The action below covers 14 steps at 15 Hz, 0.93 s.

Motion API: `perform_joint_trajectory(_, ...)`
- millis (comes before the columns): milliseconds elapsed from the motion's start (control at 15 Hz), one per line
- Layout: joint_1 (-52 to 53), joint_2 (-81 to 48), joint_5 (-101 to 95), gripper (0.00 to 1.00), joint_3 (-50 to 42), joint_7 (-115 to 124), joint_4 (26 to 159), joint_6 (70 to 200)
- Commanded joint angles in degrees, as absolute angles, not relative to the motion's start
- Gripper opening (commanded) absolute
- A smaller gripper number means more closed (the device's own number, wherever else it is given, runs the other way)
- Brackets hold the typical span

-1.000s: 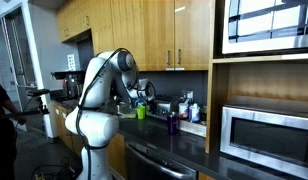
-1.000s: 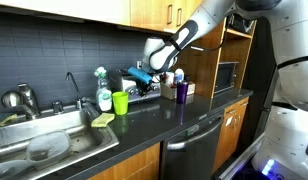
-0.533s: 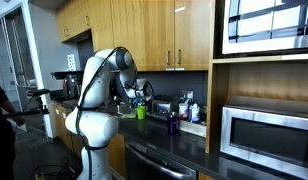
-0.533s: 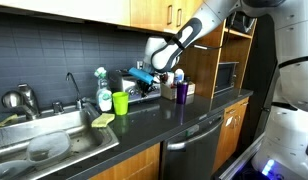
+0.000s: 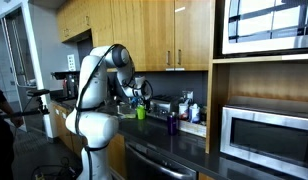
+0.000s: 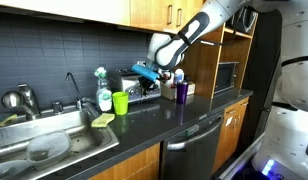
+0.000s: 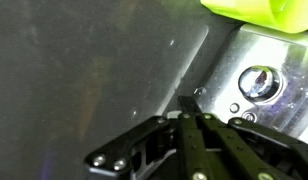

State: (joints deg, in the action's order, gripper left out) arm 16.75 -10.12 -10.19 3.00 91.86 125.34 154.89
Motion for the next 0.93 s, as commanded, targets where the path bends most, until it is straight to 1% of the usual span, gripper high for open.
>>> perform_joint_trajectory(0,14.7,-5.5,-6.7,0.0,5.4,84.2,129.9,157.4)
perform_joint_trajectory(533,12.6,1.3,-3.5,0.0,7.6,65.2,133.6,154.2)
perform_joint_trajectory(867,11.5,4.5,-2.5,0.0,8.0,56.1,133.8,150.4)
